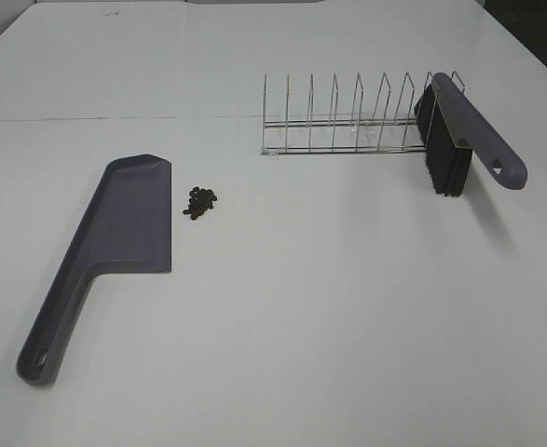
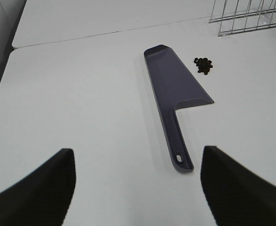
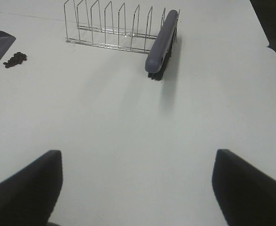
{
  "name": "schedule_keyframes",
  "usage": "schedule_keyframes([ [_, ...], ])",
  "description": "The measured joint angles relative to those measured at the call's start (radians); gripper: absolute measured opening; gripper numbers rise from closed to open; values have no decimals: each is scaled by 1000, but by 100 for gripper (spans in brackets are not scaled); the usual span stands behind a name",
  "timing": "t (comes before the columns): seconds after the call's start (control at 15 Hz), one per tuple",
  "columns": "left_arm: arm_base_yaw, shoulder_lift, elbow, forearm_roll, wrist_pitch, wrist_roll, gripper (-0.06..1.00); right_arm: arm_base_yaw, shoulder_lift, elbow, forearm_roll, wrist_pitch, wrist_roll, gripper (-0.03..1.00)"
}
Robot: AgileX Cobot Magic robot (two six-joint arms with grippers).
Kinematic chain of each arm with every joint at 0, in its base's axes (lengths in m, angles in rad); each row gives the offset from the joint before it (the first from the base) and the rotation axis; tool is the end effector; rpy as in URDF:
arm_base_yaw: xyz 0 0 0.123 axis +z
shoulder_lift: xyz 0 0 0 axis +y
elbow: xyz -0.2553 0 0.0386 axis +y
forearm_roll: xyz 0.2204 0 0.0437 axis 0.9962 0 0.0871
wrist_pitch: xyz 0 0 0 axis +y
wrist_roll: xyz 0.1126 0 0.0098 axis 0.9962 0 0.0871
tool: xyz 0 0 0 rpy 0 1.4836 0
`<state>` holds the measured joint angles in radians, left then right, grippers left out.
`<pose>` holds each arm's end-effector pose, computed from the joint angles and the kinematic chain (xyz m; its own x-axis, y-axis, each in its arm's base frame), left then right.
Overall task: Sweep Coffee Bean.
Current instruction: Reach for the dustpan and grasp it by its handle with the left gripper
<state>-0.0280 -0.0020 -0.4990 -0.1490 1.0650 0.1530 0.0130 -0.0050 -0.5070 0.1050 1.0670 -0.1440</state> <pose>0.0163 -0.0151 0.2543 -0.4416 0.0920 -0.8925 0.1794 0.9837 0.0127 0.0157 0.0106 0.2558 -0.4380 -0.0983 -0.8936 -0.1363 0.9898 -0.0421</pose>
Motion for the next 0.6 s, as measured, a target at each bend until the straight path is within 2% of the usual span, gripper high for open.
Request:
schedule_keyframes([
  [0.6,0,0,0,0,0,0,68,0,0,0,0,0,0,73],
])
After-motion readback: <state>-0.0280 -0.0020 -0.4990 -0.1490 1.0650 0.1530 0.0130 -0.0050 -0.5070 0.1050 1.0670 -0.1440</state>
